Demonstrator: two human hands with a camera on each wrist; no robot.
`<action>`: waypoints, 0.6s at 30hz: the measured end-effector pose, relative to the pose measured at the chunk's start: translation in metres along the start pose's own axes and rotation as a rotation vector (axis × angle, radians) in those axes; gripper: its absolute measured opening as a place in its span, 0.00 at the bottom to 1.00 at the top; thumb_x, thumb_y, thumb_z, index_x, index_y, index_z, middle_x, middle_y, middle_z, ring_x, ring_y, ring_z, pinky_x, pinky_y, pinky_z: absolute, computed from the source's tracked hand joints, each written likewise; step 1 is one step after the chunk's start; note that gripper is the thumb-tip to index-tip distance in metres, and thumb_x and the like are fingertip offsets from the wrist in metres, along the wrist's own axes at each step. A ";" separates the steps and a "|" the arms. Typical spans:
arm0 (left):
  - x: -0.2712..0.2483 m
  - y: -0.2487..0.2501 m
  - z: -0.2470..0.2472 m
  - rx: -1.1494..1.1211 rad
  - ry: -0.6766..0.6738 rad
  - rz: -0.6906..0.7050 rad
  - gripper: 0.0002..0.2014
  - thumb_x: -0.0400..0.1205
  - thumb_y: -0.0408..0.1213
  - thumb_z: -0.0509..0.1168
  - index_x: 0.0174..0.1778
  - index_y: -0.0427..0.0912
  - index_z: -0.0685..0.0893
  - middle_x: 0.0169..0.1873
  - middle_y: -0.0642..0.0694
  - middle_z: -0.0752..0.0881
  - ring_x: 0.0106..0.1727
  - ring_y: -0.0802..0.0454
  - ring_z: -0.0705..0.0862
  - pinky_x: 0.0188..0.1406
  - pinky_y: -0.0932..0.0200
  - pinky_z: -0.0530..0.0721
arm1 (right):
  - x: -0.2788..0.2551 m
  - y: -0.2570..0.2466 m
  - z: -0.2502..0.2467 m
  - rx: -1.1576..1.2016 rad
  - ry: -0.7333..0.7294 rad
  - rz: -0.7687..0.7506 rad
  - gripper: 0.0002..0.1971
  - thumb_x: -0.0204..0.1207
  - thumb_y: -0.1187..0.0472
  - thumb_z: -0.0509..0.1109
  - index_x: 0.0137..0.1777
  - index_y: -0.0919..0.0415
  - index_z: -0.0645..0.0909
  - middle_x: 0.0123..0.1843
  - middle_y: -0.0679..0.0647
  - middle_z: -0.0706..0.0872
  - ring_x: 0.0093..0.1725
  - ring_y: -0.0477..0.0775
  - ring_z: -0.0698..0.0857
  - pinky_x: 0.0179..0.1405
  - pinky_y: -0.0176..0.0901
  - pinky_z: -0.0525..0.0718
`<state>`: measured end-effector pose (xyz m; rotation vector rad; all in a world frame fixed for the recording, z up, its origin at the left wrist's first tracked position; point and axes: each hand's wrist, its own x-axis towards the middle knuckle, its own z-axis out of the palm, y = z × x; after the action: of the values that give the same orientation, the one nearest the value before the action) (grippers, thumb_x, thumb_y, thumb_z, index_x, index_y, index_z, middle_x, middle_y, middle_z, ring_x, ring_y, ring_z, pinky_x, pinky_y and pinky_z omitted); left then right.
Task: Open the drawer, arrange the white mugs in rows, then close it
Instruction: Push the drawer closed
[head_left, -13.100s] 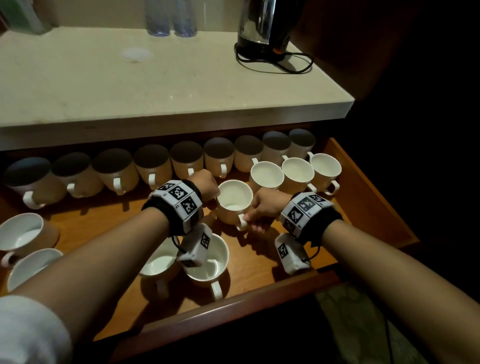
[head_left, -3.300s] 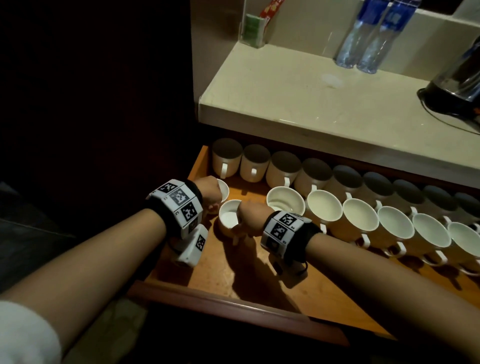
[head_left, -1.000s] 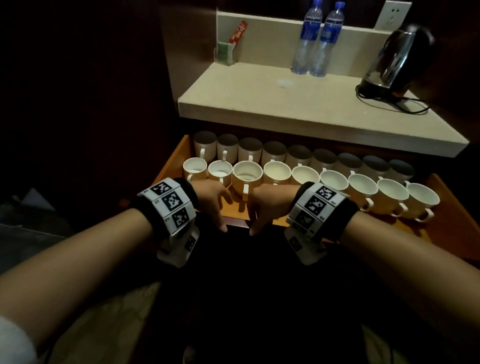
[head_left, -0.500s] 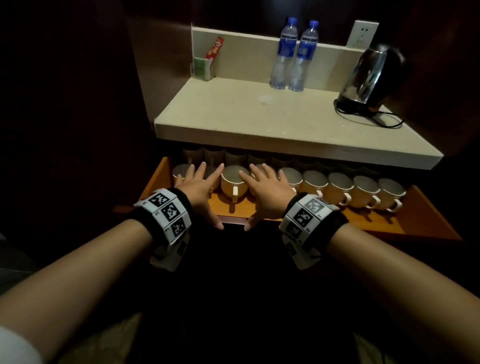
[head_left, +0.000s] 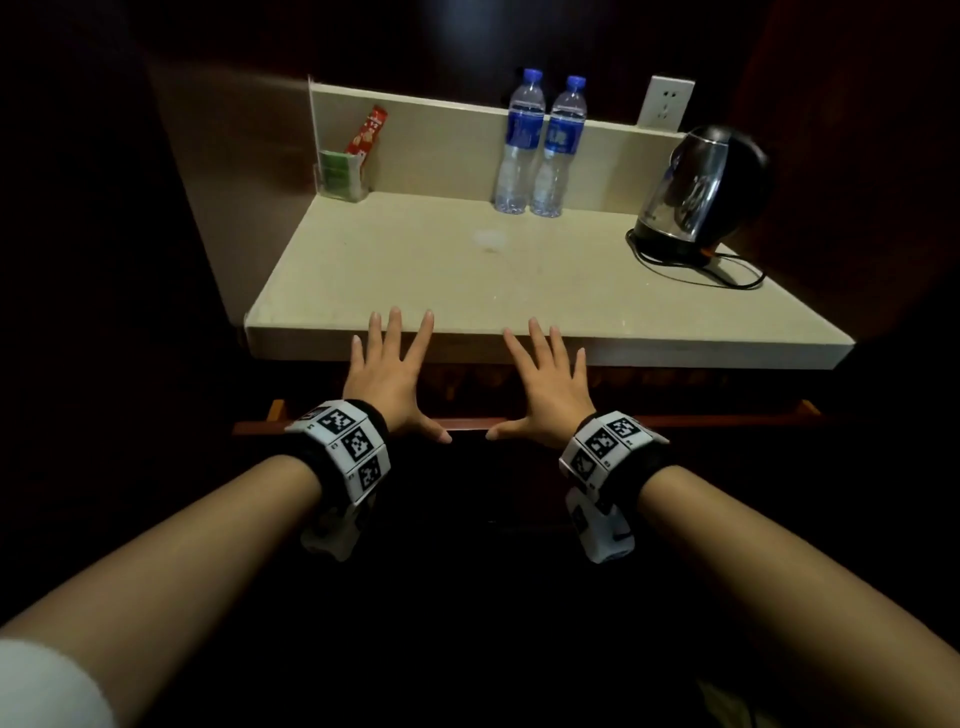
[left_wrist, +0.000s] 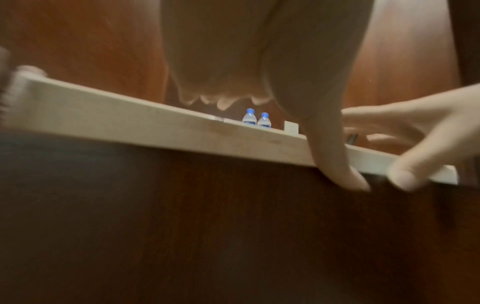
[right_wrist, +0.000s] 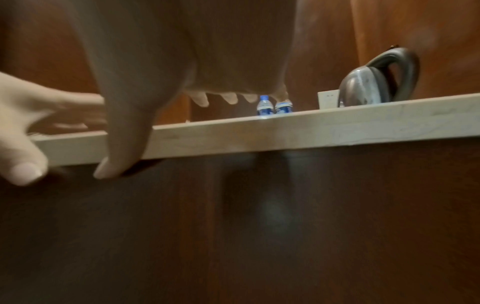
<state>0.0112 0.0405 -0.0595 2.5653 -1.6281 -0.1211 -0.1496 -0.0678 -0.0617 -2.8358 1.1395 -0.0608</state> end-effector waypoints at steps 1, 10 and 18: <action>0.007 -0.002 0.001 0.007 0.026 0.013 0.71 0.58 0.63 0.78 0.80 0.51 0.28 0.82 0.37 0.33 0.82 0.37 0.31 0.80 0.39 0.38 | 0.008 0.001 0.001 -0.006 0.004 0.008 0.63 0.61 0.36 0.77 0.83 0.48 0.33 0.85 0.55 0.31 0.83 0.61 0.31 0.78 0.69 0.35; 0.050 -0.016 0.009 0.122 0.163 0.070 0.53 0.70 0.66 0.67 0.83 0.48 0.46 0.84 0.44 0.49 0.85 0.46 0.47 0.81 0.41 0.38 | 0.049 0.010 0.010 -0.075 0.182 -0.011 0.49 0.67 0.41 0.75 0.83 0.51 0.51 0.84 0.53 0.56 0.84 0.56 0.54 0.81 0.65 0.41; 0.060 -0.013 0.026 0.119 0.331 0.027 0.38 0.76 0.51 0.68 0.80 0.51 0.57 0.81 0.47 0.57 0.82 0.48 0.56 0.79 0.45 0.50 | 0.069 0.014 0.031 -0.075 0.427 -0.006 0.39 0.62 0.57 0.81 0.74 0.53 0.70 0.72 0.56 0.73 0.69 0.60 0.66 0.77 0.62 0.56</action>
<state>0.0449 -0.0099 -0.0873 2.4757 -1.5828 0.3929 -0.1072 -0.1231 -0.0937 -2.9768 1.2219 -0.6647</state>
